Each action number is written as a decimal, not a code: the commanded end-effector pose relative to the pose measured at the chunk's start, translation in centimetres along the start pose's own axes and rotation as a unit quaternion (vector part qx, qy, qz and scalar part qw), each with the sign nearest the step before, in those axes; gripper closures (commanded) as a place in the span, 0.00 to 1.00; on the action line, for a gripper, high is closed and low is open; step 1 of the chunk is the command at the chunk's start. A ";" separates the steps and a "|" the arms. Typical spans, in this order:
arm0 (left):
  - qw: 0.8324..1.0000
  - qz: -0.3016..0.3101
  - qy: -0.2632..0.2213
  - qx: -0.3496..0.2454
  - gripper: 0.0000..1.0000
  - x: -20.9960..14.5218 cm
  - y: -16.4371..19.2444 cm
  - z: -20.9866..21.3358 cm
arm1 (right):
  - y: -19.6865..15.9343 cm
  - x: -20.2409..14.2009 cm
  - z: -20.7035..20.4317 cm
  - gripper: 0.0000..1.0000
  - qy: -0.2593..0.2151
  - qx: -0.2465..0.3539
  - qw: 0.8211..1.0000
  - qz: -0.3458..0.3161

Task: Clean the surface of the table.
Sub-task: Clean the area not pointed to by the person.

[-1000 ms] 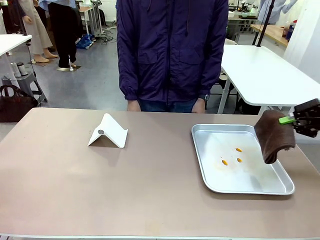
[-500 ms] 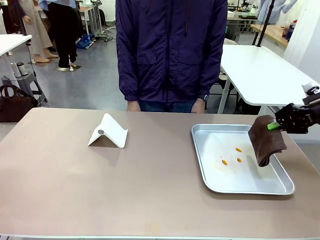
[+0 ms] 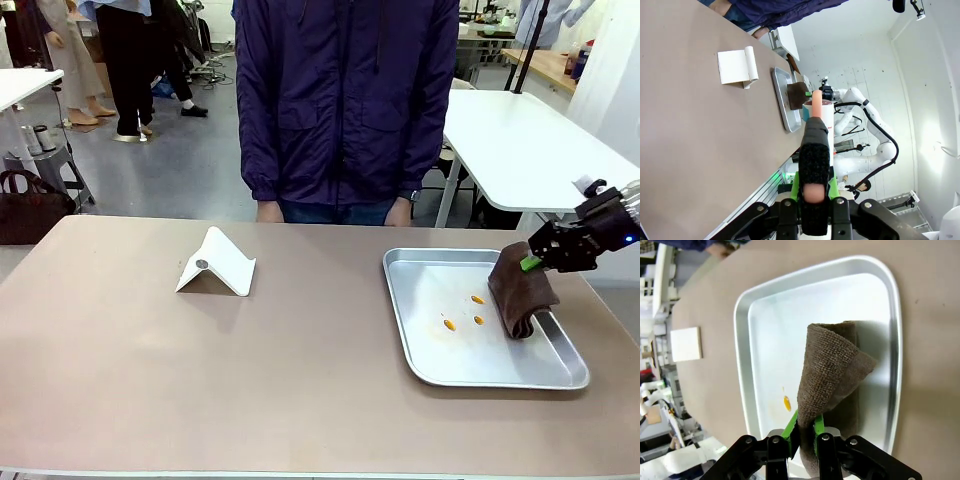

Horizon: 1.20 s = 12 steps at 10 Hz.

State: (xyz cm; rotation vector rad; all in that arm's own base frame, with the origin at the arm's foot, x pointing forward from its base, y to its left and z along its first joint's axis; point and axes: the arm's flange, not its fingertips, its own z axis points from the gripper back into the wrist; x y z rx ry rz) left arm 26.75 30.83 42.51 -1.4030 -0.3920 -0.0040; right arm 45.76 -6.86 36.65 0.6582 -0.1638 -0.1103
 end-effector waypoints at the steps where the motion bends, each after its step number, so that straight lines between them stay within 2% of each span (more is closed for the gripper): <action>1: 1.000 -0.002 -0.010 -0.005 0.78 0.1 -0.5 -0.1 | 0.0 1.5 -0.7 1.00 0.010 -0.008 1.000 -0.009; 5: 1.000 -0.002 -0.010 -0.005 0.78 0.1 -0.5 -0.1 | -1.1 2.4 -5.4 1.00 0.040 0.017 0.999 -0.023; 12: 1.000 -0.002 -0.010 -0.005 0.78 0.1 -0.5 -0.1 | -1.6 1.0 -11.0 1.00 0.077 0.087 0.993 -0.021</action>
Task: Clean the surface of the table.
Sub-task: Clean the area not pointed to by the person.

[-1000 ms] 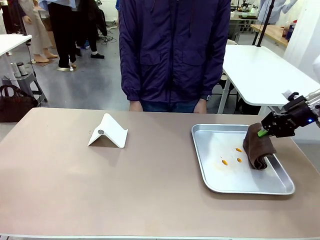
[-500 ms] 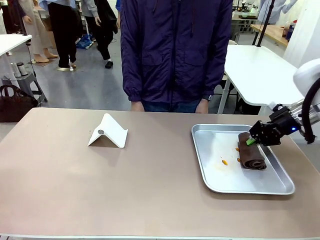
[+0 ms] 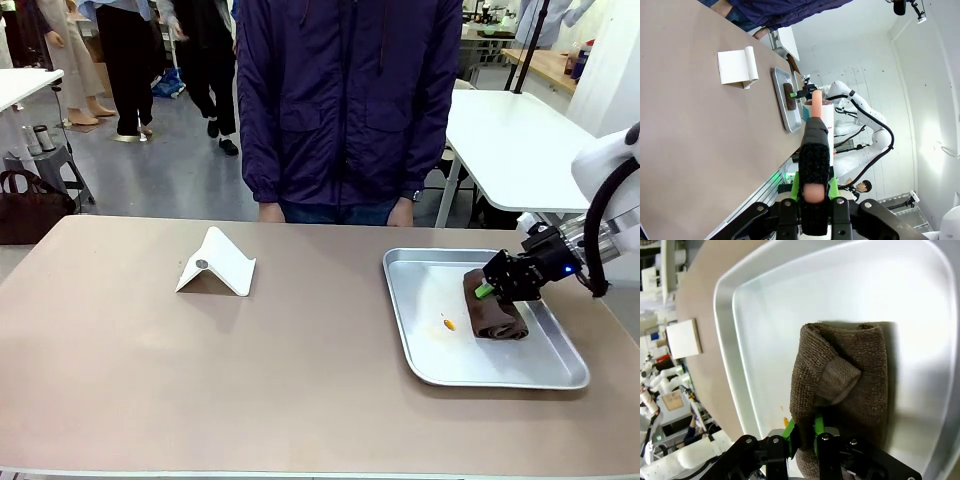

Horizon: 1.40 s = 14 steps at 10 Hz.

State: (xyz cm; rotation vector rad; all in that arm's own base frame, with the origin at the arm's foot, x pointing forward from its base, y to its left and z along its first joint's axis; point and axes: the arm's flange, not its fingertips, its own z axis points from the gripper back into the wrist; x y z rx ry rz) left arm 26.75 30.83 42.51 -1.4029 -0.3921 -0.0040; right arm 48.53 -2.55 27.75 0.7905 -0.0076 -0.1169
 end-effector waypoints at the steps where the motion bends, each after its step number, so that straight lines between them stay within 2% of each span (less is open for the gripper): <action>1: 1.000 -0.002 -0.010 -0.005 0.78 0.1 -0.5 -0.1 | 0.4 -0.1 -1.6 1.00 0.012 0.036 0.999 0.017; 4: 1.000 -0.002 -0.010 -0.005 0.78 0.1 -0.5 -0.1 | 1.4 -0.4 -3.3 1.00 0.029 0.080 0.996 0.029; 6: 1.000 -0.002 -0.010 -0.005 0.78 0.1 -0.5 -0.1 | 3.0 -1.3 -5.1 1.00 0.037 0.088 0.994 0.045; 9: 1.000 -0.002 -0.010 -0.005 0.78 0.1 -0.5 -0.1 | 5.7 -3.2 -8.0 1.00 0.025 0.100 0.993 0.064; 11: 1.000 -0.002 -0.010 -0.005 0.78 0.1 -0.5 -0.1 | 6.5 -4.1 -9.1 1.00 0.010 0.083 0.993 0.082; 14: 1.000 -0.002 -0.010 -0.005 0.78 0.1 -0.5 -0.1 | 5.8 -4.2 -9.1 1.00 -0.010 0.041 0.995 0.092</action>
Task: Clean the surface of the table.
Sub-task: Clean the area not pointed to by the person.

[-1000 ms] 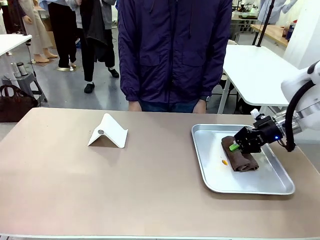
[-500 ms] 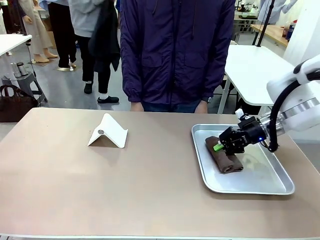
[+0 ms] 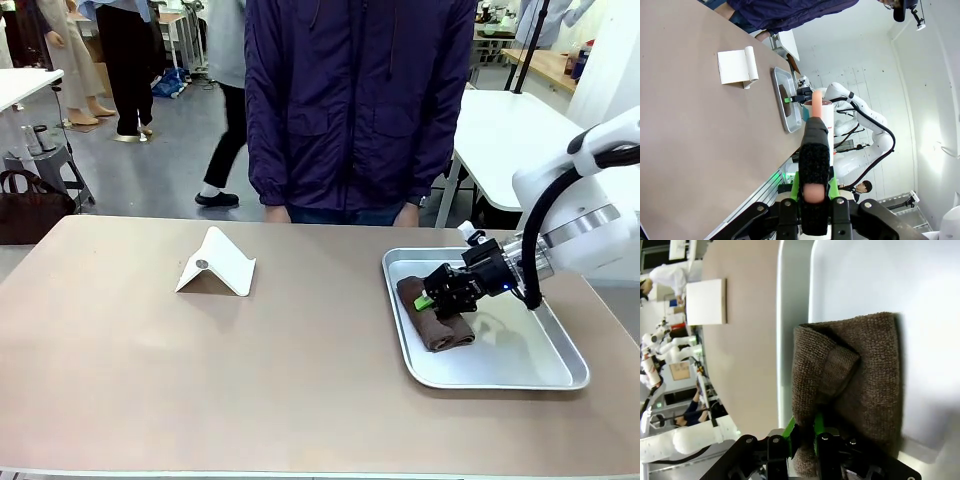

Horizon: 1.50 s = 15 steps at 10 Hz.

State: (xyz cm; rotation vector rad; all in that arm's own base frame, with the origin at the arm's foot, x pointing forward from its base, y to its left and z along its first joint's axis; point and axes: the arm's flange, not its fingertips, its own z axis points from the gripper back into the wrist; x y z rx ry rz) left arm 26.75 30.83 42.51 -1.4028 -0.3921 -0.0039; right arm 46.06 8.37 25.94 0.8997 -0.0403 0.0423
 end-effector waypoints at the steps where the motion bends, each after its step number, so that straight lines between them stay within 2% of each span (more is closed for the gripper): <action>1: 1.000 -0.002 -0.010 -0.005 0.78 0.1 -0.5 -0.1 | -0.5 -0.6 0.2 1.00 -0.030 -0.030 0.999 0.019; 3: 1.000 -0.002 -0.010 -0.005 0.78 0.1 -0.5 -0.1 | -0.8 -0.6 1.4 1.00 -0.041 -0.063 0.997 0.031; 4: 1.000 -0.002 -0.010 -0.005 0.78 0.1 -0.5 -0.1 | -1.2 -0.5 2.0 1.00 -0.025 -0.064 0.997 0.024; 7: 1.000 -0.002 -0.010 -0.005 0.78 0.1 -0.5 -0.1 | -3.1 -0.1 4.4 1.00 -0.024 -0.065 0.998 -0.007; 15: 1.000 -0.002 -0.010 -0.005 0.78 0.1 -0.5 -0.1 | -8.5 -0.1 11.7 1.00 -0.111 -0.058 0.989 -0.080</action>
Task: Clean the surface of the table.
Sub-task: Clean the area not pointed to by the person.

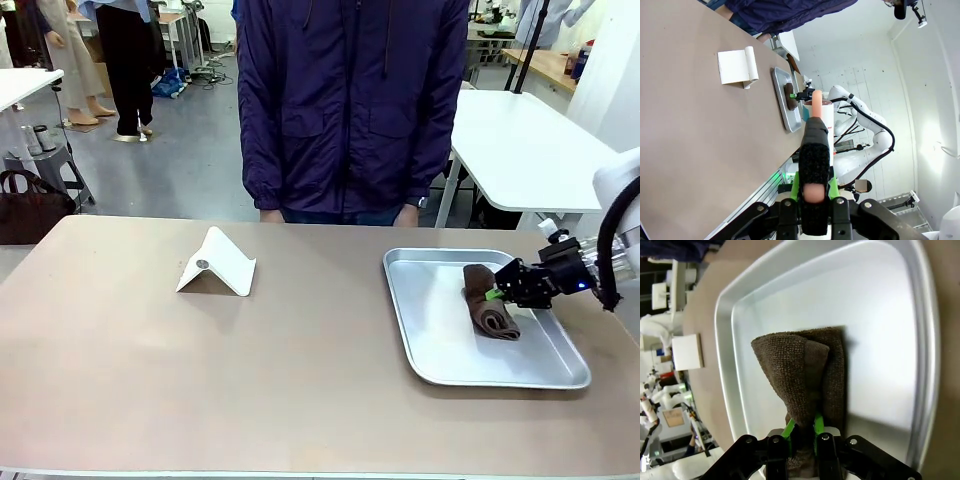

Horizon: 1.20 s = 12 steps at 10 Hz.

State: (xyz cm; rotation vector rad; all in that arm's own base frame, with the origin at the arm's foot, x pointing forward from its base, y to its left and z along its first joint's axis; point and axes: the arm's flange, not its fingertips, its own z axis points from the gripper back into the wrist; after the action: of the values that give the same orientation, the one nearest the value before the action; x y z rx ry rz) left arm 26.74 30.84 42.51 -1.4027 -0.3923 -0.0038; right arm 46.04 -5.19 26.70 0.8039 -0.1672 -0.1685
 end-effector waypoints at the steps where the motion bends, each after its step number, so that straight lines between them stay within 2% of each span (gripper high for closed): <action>1: 1.000 -0.002 -0.010 -0.005 0.78 0.1 -0.5 -0.1 | -1.3 0.3 1.2 1.00 -0.021 -0.005 1.000 -0.023; 4: 1.000 -0.002 -0.010 -0.005 0.78 0.1 -0.5 -0.1 | -2.3 0.2 2.7 1.00 -0.038 0.015 0.999 -0.034; 7: 1.000 -0.002 -0.010 -0.005 0.78 0.1 -0.5 -0.1 | -1.0 -0.4 4.1 1.00 -0.015 0.126 0.991 -0.035; 8: 1.000 -0.002 -0.010 -0.005 0.78 0.1 -0.5 -0.1 | -0.5 -0.5 5.0 1.00 -0.009 0.177 0.983 -0.043; 10: 1.000 -0.002 -0.010 -0.005 0.78 0.1 -0.5 -0.1 | 0.0 -0.6 6.5 1.00 0.020 0.289 0.955 -0.071; 12: 1.000 -0.002 -0.010 -0.005 0.78 0.1 -0.5 -0.1 | 0.6 -0.9 7.3 1.00 0.060 0.357 0.927 -0.094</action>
State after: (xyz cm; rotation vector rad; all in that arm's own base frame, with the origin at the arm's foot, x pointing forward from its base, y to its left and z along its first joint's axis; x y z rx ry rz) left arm 26.74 30.84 42.51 -1.4025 -0.3924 -0.0038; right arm 42.89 -9.04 32.02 1.4776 -0.0752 -0.2047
